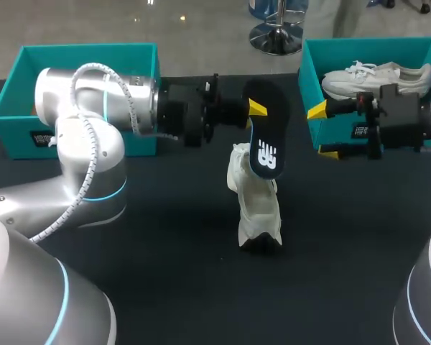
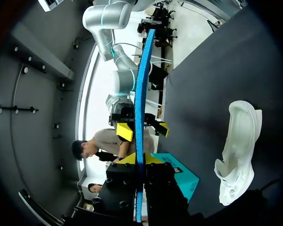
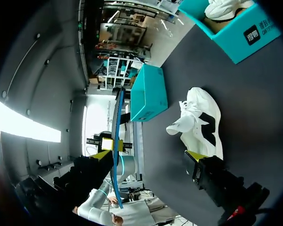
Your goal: Take the shoe out of the shoebox, open the shoe tongue, remove and reinsert the insole, then place the shoe into the shoebox
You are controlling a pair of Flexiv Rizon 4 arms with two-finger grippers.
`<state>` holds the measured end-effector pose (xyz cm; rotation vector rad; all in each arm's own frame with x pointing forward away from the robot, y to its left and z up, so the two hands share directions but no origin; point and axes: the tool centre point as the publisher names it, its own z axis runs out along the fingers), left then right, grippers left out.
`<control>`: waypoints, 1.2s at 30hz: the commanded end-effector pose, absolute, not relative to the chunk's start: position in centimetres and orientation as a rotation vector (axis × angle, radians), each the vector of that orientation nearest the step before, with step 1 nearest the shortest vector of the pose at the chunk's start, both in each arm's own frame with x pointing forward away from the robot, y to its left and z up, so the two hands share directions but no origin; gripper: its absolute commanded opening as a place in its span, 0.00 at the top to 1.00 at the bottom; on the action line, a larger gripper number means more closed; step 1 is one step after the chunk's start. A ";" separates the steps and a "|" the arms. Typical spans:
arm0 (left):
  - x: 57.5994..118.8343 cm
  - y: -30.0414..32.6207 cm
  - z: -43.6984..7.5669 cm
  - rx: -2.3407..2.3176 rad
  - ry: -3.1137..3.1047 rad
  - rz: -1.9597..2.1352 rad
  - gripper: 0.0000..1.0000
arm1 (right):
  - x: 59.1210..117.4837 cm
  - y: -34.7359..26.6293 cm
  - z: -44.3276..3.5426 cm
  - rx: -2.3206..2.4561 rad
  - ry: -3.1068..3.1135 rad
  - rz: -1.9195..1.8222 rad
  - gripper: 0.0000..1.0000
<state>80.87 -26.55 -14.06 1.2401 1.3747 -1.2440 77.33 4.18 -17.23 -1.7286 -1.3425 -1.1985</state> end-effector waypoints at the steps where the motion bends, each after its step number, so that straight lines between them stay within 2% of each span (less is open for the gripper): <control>1: 80.8 -26.5 -14.0 1.241 1.382 -1.240 1.00 | 74.7 2.0 -16.4 -1.810 -1.343 -1.227 0.00; 15: 80.8 -26.6 -14.1 1.236 1.383 -1.250 1.00 | 73.1 -1.5 -18.6 -2.009 -1.376 -1.147 0.00; 27: 81.0 -26.4 -14.7 1.230 1.406 -1.248 1.00 | 73.1 -1.5 -18.6 -2.009 -1.376 -1.147 0.00; 36: 80.9 -26.6 -14.6 1.224 1.411 -1.256 1.00 | 72.2 -5.7 -20.4 -1.986 -1.435 -1.177 0.00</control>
